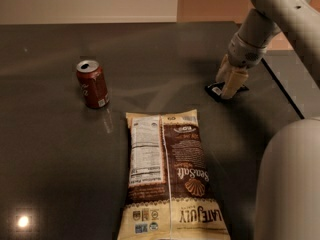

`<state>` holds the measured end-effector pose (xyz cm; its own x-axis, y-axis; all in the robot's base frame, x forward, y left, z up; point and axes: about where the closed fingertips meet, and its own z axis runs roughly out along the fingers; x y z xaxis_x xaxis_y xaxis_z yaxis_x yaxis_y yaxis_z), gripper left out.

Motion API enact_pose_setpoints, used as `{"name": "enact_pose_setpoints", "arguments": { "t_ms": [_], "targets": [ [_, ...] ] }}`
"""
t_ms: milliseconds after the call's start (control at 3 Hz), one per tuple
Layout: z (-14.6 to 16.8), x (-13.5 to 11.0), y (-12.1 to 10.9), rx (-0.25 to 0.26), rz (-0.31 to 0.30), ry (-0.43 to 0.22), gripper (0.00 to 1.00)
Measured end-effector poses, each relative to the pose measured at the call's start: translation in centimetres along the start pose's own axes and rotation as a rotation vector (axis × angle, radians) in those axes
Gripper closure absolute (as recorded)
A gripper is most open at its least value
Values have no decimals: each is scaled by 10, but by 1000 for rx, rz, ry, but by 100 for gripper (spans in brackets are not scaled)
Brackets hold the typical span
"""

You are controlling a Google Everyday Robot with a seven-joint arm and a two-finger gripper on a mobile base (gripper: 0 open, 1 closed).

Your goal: Pick rxbar chocolate

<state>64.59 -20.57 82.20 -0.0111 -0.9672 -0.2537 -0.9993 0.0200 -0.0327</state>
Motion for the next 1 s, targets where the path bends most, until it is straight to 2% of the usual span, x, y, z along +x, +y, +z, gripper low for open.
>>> {"name": "enact_pose_setpoints", "arguments": {
  "t_ms": [333, 667, 1000],
  "targets": [
    [-4, -1, 0, 0, 0, 0, 88],
    [-27, -3, 14, 30, 39, -45, 100],
    [-65, -11, 35, 67, 86, -113, 100]
  ]
}}
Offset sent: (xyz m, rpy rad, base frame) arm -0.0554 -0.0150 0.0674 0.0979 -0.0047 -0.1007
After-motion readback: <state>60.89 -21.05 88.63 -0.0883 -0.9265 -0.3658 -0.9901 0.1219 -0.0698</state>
